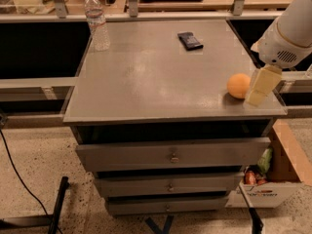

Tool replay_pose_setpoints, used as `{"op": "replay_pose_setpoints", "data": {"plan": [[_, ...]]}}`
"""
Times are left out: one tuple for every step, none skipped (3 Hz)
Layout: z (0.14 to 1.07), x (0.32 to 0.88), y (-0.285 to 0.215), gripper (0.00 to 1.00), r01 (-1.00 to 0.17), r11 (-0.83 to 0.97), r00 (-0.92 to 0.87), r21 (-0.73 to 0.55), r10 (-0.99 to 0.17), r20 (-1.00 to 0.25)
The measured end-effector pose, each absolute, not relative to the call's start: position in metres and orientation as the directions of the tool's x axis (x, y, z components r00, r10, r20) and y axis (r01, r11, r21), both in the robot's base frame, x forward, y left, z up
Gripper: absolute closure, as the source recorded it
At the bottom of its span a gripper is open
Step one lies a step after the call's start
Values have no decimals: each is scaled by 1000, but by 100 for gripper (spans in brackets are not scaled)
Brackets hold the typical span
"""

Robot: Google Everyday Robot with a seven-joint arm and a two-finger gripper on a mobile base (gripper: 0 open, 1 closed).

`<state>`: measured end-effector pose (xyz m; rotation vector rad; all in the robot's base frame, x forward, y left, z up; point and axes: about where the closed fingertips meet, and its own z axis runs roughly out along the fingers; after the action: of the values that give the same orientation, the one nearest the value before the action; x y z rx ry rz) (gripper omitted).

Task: Pick orange

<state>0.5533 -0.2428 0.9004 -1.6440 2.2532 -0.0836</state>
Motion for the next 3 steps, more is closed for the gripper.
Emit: {"op": "replay_pose_setpoints", "data": {"plan": [[885,571,-244,0,-904,336,-263,-264,-924,-277],[870,587,-245,0,-897,342,-259,-279,-920,-295],[854,600,-249,0,-893,356,-271,-276,-914,-301]]}}
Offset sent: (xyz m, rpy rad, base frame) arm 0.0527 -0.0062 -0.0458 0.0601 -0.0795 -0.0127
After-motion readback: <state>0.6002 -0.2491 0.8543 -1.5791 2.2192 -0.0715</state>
